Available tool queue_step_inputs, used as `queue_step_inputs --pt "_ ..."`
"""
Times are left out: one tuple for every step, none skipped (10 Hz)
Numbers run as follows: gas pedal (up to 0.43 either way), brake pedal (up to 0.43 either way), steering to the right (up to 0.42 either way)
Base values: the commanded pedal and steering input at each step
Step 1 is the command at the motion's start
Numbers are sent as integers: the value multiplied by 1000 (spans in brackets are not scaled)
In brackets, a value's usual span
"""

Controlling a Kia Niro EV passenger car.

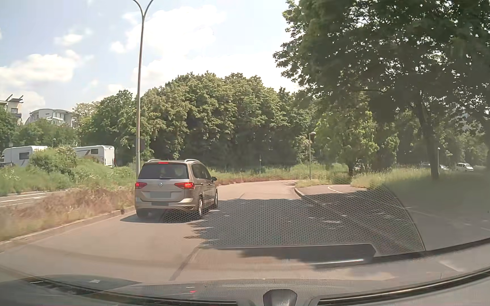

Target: Follow the waypoints while adhering to traffic rules and regulations

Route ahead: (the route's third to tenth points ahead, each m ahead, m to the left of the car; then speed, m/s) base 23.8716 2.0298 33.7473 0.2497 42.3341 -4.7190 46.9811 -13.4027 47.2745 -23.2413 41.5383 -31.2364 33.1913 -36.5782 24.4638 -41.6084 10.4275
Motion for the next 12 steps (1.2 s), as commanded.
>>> queue_step_inputs --pt "0 0 2" --pt "0 0 3" --pt "0 0 4" --pt "0 0 4" --pt "0 0 4" --pt "0 0 4" --pt "0 0 4" --pt "0 0 4" --pt "0 0 4" --pt "0 55 5" --pt "0 67 6" --pt "0 91 6"
